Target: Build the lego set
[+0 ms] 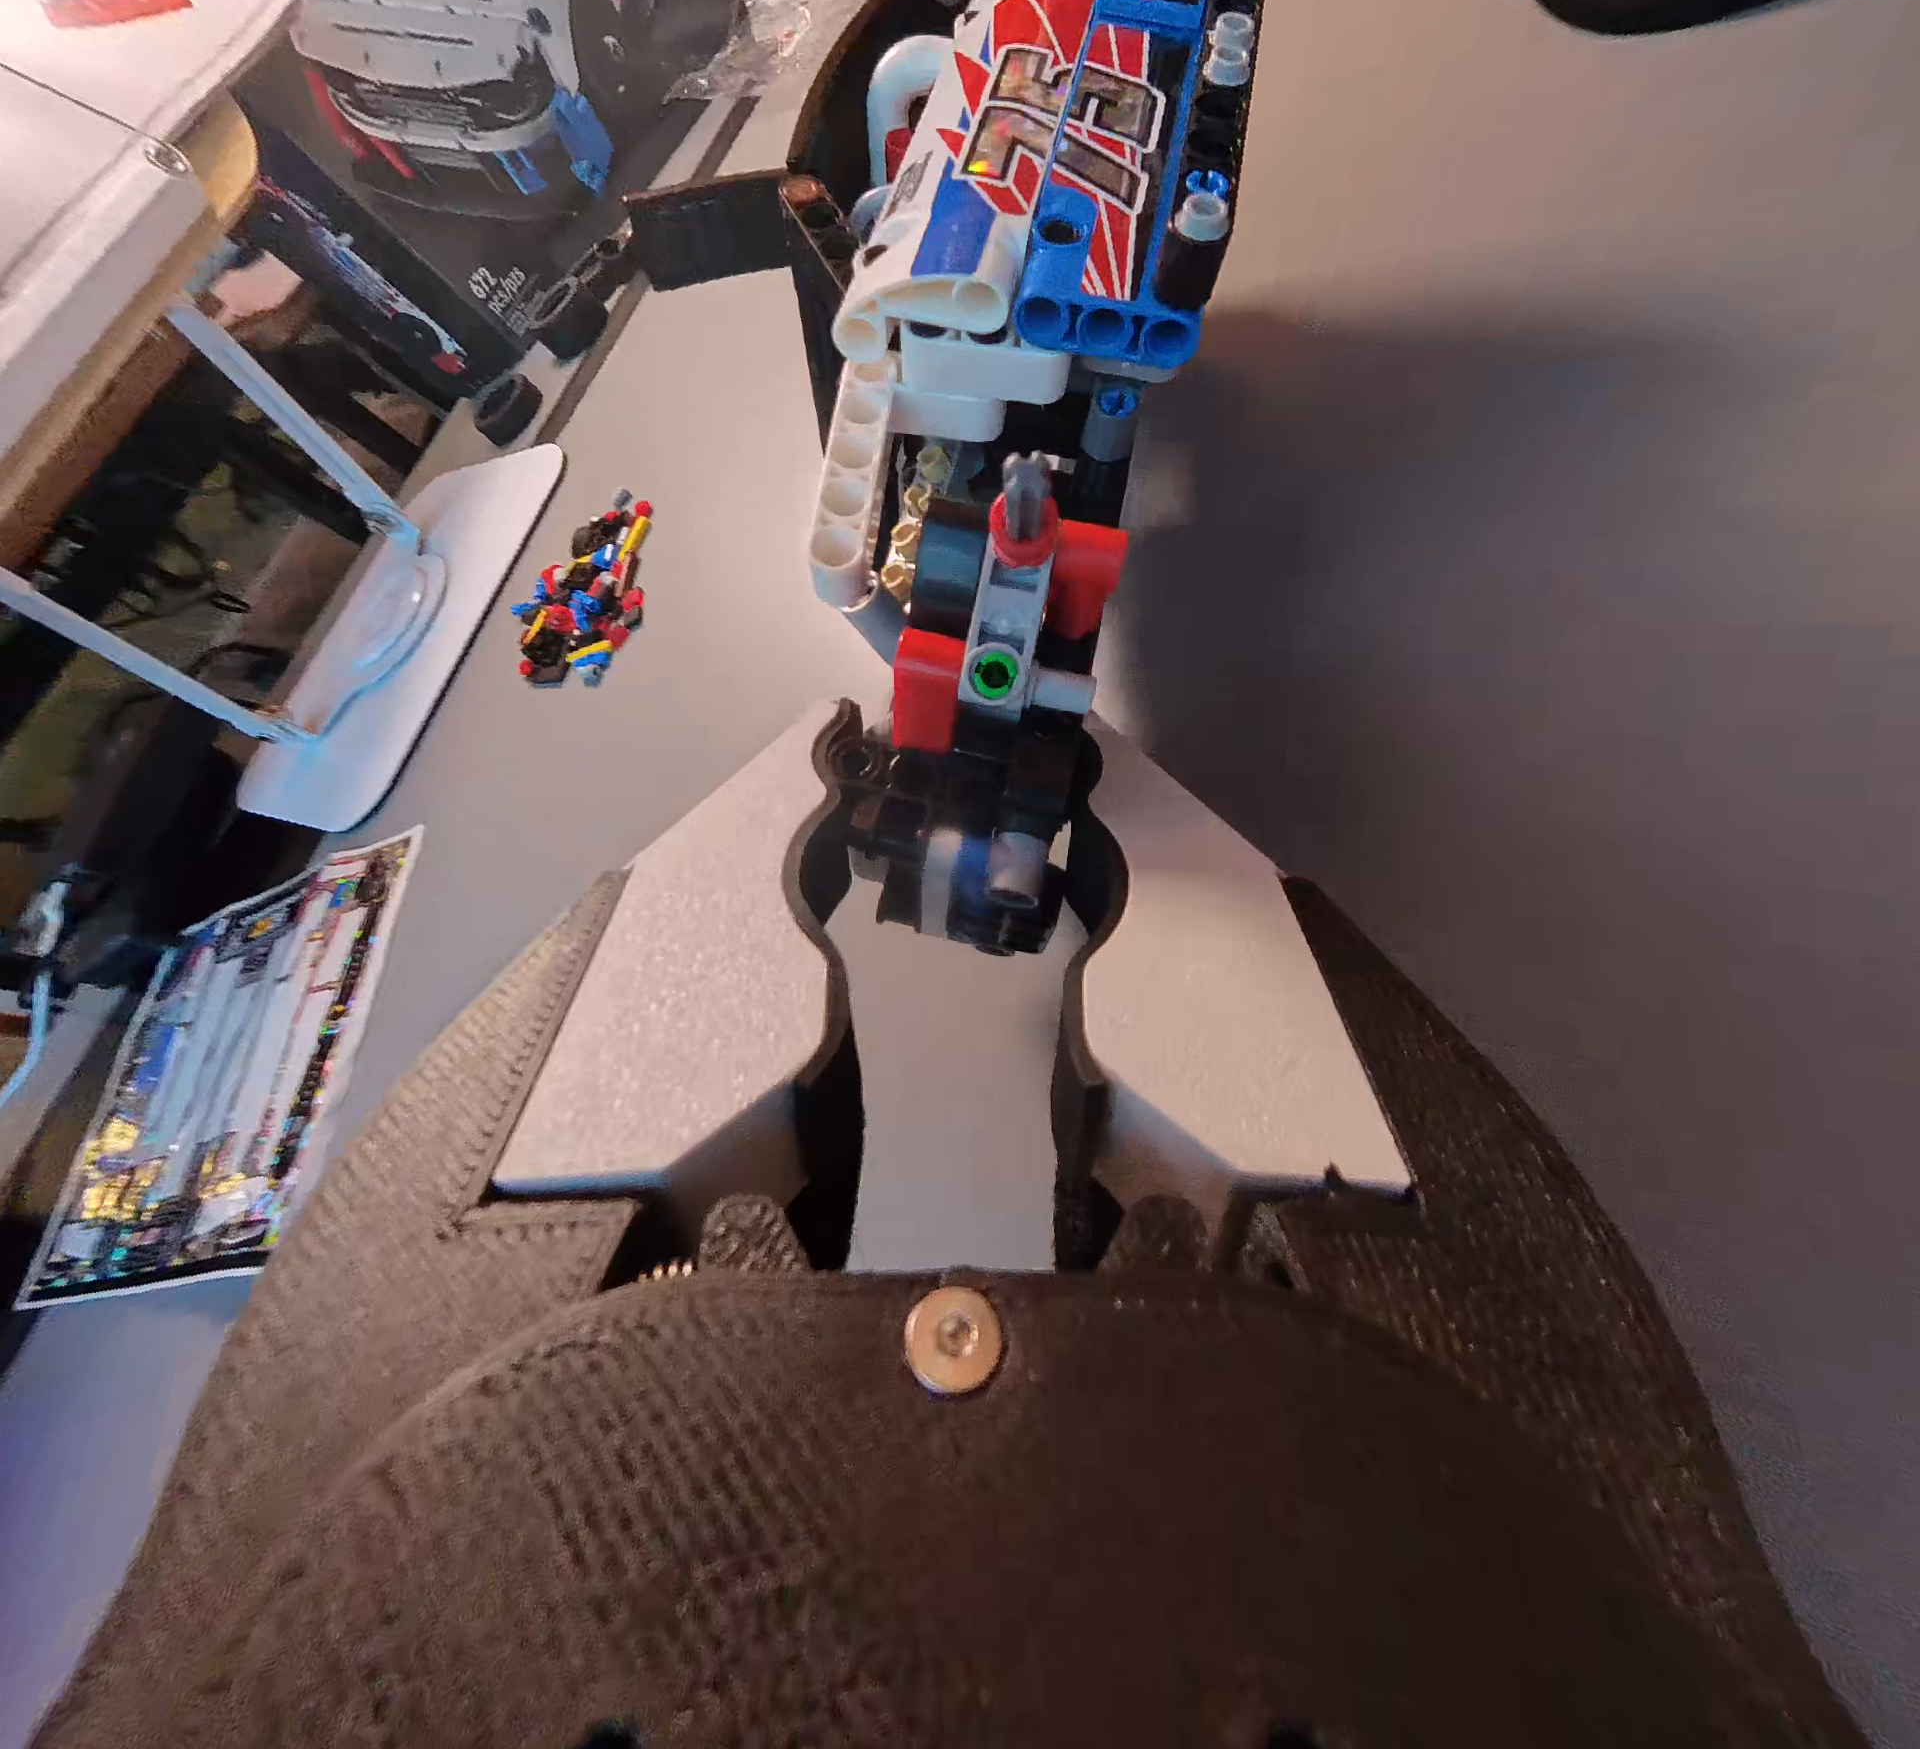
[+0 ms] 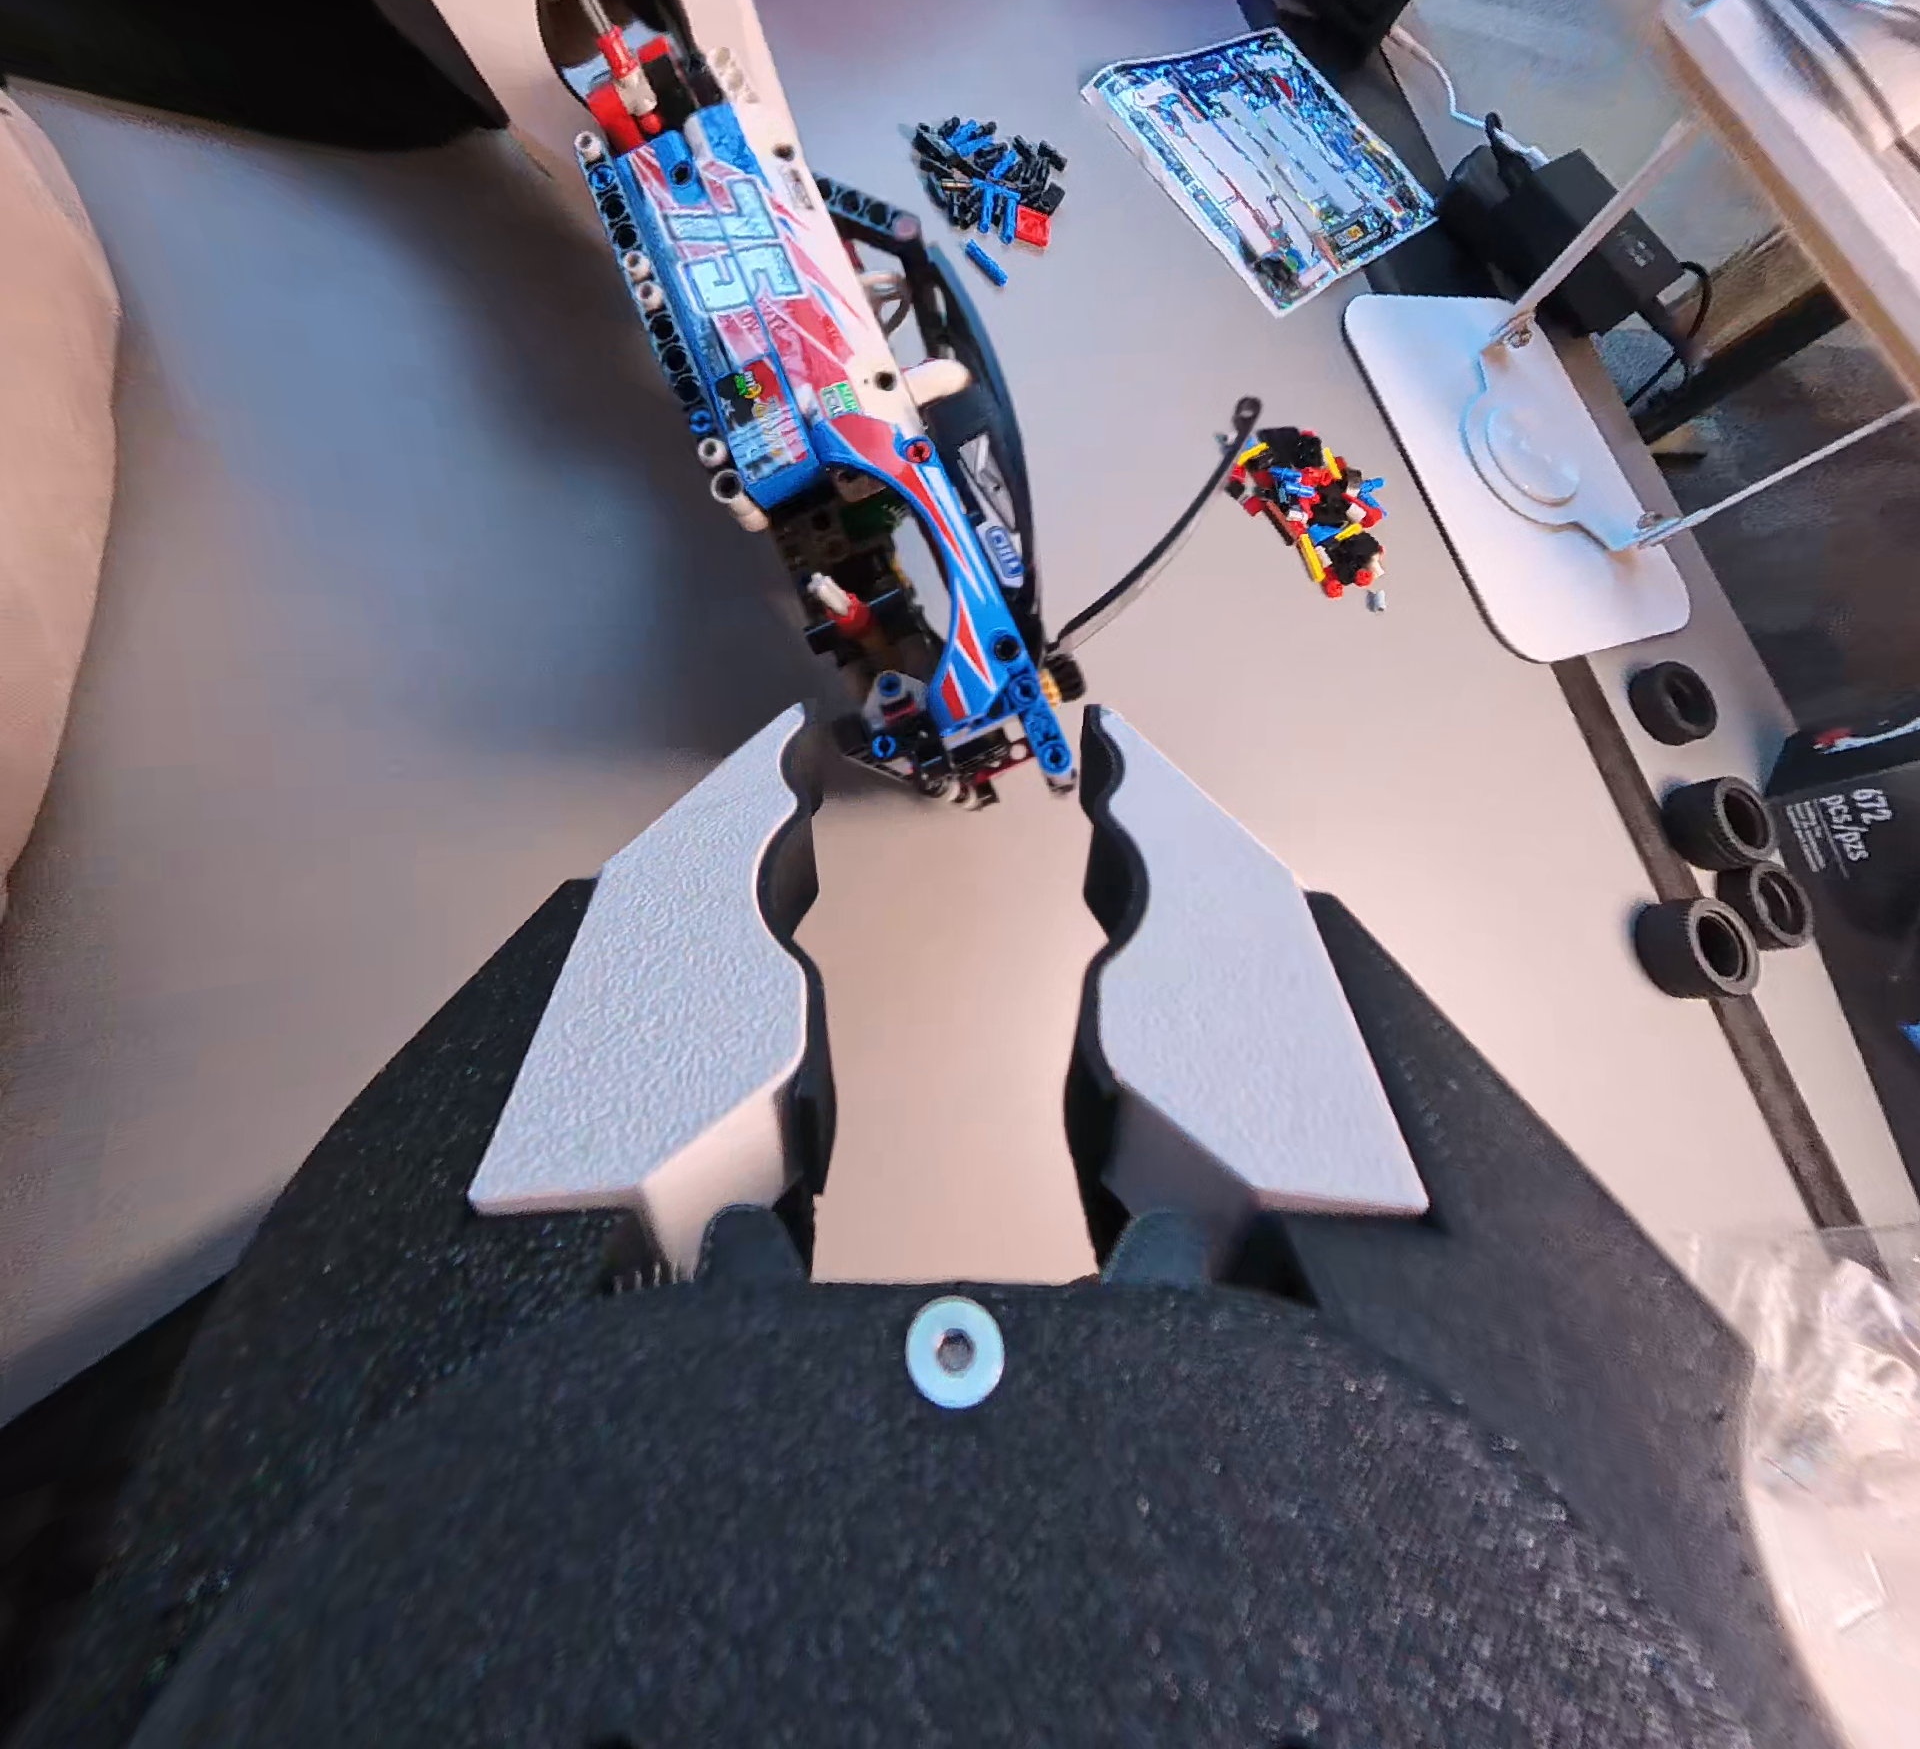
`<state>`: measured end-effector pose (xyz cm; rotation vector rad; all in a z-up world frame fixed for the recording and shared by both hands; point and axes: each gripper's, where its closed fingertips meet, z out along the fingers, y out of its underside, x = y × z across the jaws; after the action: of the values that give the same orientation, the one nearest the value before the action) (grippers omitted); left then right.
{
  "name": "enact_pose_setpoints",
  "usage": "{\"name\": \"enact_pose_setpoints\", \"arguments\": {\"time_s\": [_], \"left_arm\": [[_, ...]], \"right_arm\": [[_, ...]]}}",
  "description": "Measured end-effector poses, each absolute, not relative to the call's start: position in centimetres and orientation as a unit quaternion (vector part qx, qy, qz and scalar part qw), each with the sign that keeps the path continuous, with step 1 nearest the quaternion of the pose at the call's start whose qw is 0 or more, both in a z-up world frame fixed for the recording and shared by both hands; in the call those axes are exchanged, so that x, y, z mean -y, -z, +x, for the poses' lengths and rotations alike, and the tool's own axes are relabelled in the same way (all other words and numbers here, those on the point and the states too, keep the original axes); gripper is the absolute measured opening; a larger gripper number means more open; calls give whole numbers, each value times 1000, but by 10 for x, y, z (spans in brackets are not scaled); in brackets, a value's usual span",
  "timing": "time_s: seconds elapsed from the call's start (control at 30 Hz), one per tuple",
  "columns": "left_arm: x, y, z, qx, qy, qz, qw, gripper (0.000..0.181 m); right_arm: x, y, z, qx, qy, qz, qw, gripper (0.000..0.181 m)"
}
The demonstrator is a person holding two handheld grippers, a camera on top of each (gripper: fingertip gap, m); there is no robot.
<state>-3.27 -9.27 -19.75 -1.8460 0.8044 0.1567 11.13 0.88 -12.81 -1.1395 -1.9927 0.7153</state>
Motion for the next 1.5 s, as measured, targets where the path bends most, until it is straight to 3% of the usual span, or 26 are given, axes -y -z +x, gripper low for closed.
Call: {"name": "enact_pose_setpoints", "arguments": {"time_s": [0.17,0.33,0.67,0.73,0.87,1.1,1.3,1.5], "left_arm": [[85,196,-43,-394,-165,-727,538,37],[76,197,-47,-438,-200,-690,541,37],[56,202,-64,-450,-169,-685,547,37],[51,205,-71,-428,-140,-709,542,48],[60,207,-84,-379,-70,-760,523,88],[90,189,-68,-303,90,-797,514,93],[70,195,-48,-261,137,-822,487,102],[56,196,-25,-300,119,-833,449,111]], "right_arm": [[-18,158,106,779,-196,-396,444,64],[-20,186,98,784,-175,-357,477,70],[-24,197,71,780,-131,-310,528,55],[-27,198,69,777,-124,-323,526,55],[-34,199,67,781,-72,-310,536,55],[-40,211,67,787,5,-252,563,56],[-37,219,76,803,10,-294,518,59],[-7,202,106,803,-225,-409,370,82]]}}
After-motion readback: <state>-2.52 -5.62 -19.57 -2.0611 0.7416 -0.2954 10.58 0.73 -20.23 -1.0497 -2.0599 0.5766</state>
